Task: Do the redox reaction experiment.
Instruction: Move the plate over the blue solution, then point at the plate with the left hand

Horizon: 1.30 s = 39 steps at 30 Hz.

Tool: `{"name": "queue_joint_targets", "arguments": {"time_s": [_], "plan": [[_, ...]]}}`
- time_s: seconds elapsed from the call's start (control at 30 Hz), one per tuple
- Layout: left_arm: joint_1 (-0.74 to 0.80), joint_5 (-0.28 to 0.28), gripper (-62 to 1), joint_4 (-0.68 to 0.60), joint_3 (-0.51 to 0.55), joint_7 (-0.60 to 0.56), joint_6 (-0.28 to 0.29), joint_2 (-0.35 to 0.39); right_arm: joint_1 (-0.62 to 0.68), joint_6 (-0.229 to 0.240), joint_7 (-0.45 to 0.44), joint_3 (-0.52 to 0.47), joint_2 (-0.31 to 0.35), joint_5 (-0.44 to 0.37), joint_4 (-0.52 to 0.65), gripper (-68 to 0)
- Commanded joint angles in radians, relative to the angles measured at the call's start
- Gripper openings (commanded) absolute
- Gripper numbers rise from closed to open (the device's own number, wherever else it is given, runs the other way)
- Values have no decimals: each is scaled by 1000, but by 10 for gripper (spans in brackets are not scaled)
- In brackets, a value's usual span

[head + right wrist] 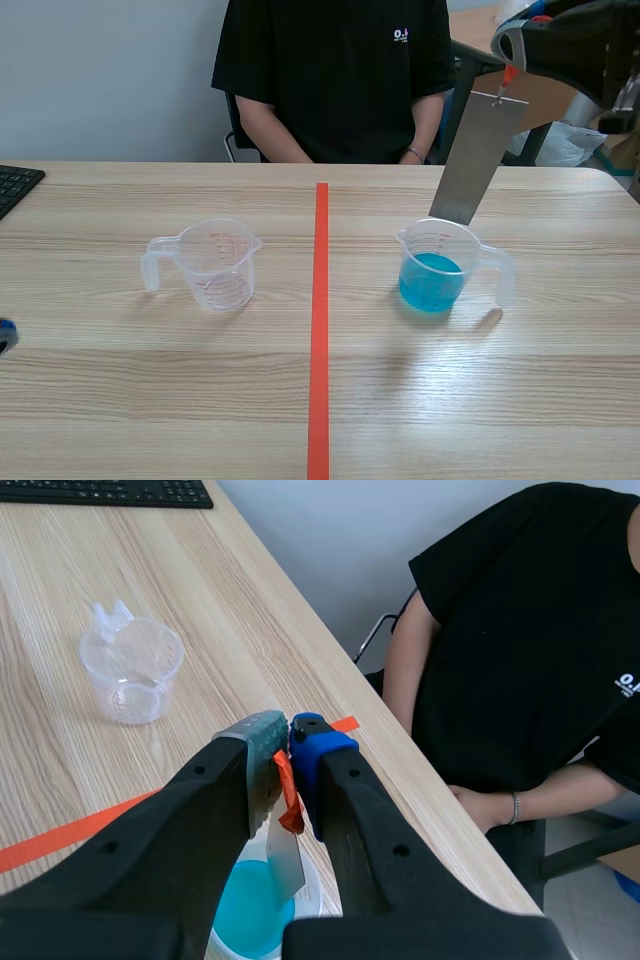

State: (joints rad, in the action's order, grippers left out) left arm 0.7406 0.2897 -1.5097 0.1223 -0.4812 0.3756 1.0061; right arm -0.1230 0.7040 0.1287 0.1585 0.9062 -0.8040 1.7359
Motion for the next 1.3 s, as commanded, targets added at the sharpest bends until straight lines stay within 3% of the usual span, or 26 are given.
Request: {"name": "queue_joint_targets", "arguments": {"time_s": [0.0,0.27,0.5,0.77,1.27], "plan": [[-55,4,-560,-34,-43,10,6,-5,-16,-3,-16,-9,13,-12,6,-660],[-418,1,-560,-126,-386,198,-11,-17,-16,-3,-16,-9,13,-12,6,-660],[-699,-26,-560,-126,-647,336,-66,-135,-16,-3,-16,-9,13,-12,6,-660],[-865,-101,-560,-66,-769,446,-127,-332,-16,-3,-16,-9,13,-12,6,-660],[-1170,-127,-560,278,-972,460,-157,-613,-16,-3,-16,-9,13,-12,6,-660]]}}
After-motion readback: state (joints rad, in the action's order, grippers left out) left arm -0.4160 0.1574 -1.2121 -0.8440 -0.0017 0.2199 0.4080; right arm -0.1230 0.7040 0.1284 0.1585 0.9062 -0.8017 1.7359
